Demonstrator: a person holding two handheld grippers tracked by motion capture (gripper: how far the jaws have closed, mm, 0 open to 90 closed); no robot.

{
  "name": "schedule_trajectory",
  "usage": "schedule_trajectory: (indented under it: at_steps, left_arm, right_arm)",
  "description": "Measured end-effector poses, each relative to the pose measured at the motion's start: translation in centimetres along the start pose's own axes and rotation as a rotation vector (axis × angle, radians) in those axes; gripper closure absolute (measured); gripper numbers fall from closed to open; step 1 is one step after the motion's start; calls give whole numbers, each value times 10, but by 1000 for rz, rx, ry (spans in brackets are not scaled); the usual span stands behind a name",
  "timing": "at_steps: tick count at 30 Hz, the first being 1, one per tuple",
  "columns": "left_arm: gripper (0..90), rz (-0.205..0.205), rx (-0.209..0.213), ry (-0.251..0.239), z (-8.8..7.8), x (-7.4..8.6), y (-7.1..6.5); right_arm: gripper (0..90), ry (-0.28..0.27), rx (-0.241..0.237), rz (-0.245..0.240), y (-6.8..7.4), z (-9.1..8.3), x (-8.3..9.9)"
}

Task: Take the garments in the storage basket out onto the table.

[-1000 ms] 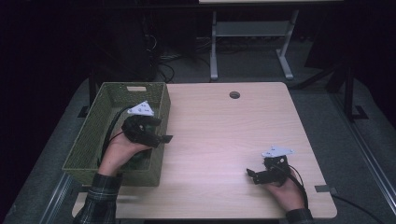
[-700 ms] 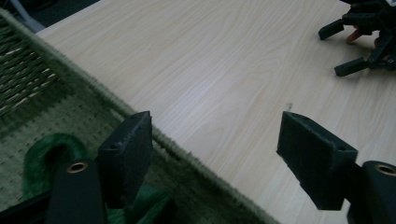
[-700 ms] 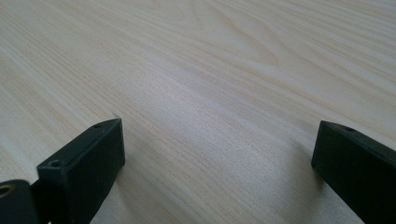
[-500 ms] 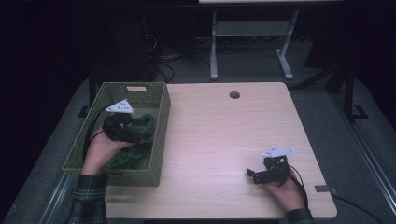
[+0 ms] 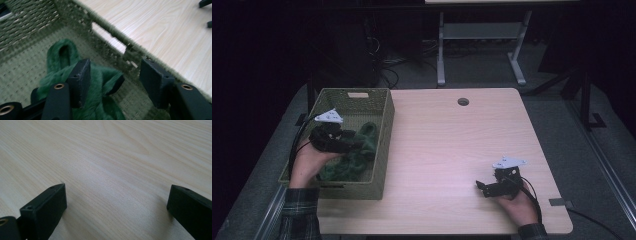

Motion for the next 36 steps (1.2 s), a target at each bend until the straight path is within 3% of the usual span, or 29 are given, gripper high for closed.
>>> schedule_trajectory:
  at_steps: [6, 16, 21, 31, 34, 36]
  left_arm:
    - [396, -25, -25, 22, 1, 10, 9]
    - [357, -60, -49, 110, 12, 33, 23]
    - [342, -58, -56, 156, 18, 42, 28]
    - [342, -83, -51, 200, 27, 54, 31]
    - [385, -83, -35, 206, 29, 56, 31]
    - [476, -96, -8, 219, 31, 58, 29]
  right_arm:
    - [23, 0, 0, 0, 0, 0, 0]
    - [23, 1, 0, 1, 0, 0, 0]
    - [23, 0, 0, 0, 0, 0, 0]
    - [23, 0, 0, 0, 0, 0, 0]
    - [23, 0, 0, 0, 0, 0, 0]
    - [23, 0, 0, 0, 0, 0, 0]
Point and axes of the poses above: each handheld gripper's, and its own axes: z roughly forward along the jaws, x roughly out of its underside, y roughly to its left, the point moved 7 cm from there along z, roughly forward along the jaws, and after that the axes turned 3 degrees about -y, right-handed, at the moved point
